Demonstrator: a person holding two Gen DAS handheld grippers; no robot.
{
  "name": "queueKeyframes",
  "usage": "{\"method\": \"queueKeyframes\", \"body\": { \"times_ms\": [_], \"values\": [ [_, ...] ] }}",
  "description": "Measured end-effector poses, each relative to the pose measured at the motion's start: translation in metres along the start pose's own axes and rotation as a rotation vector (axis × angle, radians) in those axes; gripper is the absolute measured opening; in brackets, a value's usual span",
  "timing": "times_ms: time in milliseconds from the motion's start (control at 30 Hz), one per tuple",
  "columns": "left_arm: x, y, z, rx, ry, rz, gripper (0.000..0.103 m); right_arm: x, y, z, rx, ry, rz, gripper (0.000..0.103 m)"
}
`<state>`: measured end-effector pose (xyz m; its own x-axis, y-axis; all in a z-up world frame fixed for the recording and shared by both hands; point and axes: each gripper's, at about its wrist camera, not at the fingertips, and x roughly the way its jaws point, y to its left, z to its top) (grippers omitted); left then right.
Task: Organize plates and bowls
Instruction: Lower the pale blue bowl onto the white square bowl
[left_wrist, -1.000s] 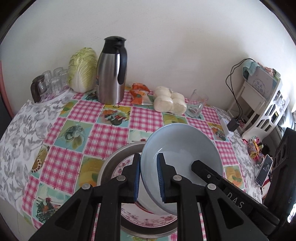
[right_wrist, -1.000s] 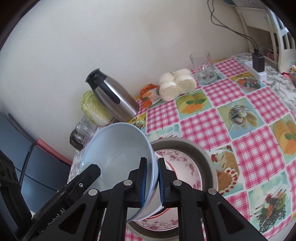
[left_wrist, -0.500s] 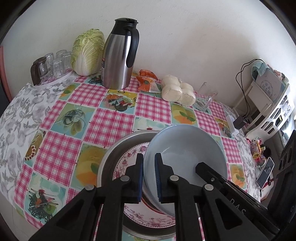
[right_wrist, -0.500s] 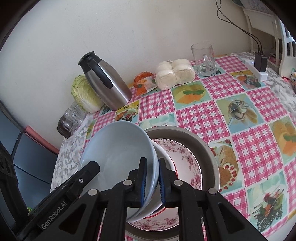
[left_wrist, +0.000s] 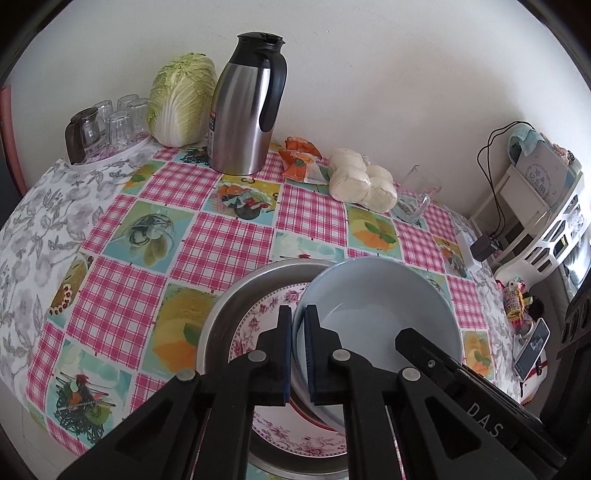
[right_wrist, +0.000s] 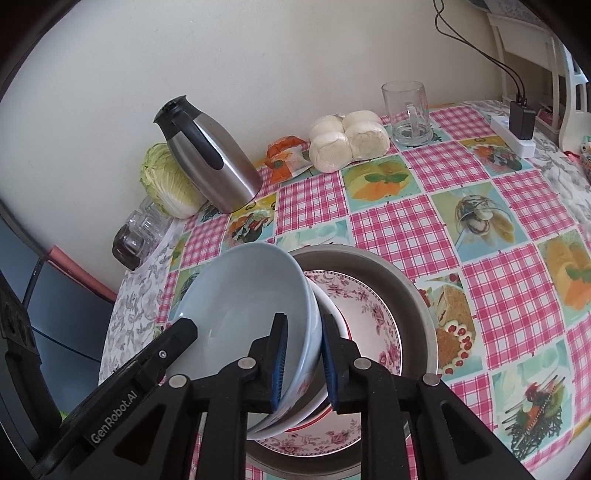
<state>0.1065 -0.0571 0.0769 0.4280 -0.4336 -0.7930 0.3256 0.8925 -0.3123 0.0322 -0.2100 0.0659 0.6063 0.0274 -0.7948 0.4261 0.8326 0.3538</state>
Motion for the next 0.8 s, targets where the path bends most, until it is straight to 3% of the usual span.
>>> {"method": "queueKeyframes", "body": {
  "times_ms": [800],
  "values": [
    [-0.001, 0.001, 0.001, -0.015, -0.008, -0.005, 0.006, -0.008, -0.015, 0.005, 0.088, -0.001, 0.102, 0.026]
  ]
}}
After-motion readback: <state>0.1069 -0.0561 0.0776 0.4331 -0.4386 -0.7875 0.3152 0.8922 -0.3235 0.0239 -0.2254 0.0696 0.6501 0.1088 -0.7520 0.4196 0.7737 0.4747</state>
